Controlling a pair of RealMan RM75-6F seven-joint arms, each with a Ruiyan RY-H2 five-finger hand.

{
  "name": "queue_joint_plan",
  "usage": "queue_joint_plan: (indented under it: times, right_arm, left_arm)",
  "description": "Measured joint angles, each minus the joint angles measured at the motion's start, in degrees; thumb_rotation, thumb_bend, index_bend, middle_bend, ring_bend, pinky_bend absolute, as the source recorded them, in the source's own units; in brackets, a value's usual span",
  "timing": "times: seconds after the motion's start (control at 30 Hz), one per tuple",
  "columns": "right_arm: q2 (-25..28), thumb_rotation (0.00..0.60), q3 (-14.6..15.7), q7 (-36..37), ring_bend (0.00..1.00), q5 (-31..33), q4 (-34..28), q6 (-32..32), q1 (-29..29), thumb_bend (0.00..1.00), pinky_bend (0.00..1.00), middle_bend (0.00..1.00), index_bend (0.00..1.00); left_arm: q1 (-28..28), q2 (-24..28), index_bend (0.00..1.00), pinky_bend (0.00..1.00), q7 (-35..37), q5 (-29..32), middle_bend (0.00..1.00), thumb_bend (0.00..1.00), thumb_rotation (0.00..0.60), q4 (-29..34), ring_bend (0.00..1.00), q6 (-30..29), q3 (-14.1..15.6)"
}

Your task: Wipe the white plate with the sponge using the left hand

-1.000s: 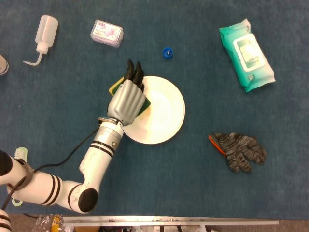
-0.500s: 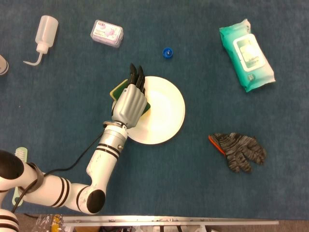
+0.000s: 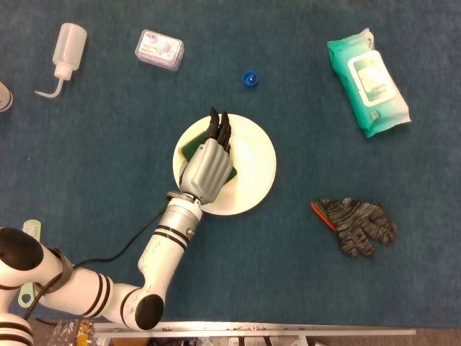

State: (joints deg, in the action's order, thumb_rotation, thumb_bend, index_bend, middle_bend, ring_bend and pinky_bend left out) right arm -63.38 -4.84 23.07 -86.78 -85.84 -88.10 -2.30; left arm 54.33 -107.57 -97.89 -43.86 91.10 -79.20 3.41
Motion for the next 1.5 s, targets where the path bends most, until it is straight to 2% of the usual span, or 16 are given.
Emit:
queue_joint_plan:
  times: [0.6, 1.0, 1.5]
  right_arm:
    - [-0.2, 0.6, -0.08, -0.32, 0.24, 0.26, 0.07, 0.29, -0.03, 0.39, 0.45, 0.39, 0.39]
    - [-0.26, 0.6, -0.18, -0.28, 0.24, 0.45, 0.28, 0.39, -0.01, 0.39, 0.45, 0.39, 0.39]
    - [-0.52, 0.6, -0.15, -1.01, 0.24, 0.38, -0.02, 0.78, -0.27, 0.39, 0.45, 0.39, 0.39]
  left_arm:
    - [-0.31, -1.17, 0.41, 0.05, -0.49, -1.5, 0.12, 0.28, 0.6, 0.53, 0.01, 0.78, -0.12]
    - [0.4, 1.43, 0.41, 0.05, 0.94, -5.17, 0.12, 0.28, 0.6, 1.26, 0.01, 1.69, -0.72]
    - [-1.29, 0.93, 0.41, 0.05, 0.38, -2.65, 0.12, 0.28, 0.6, 0.42, 0.01, 1.87, -0.06]
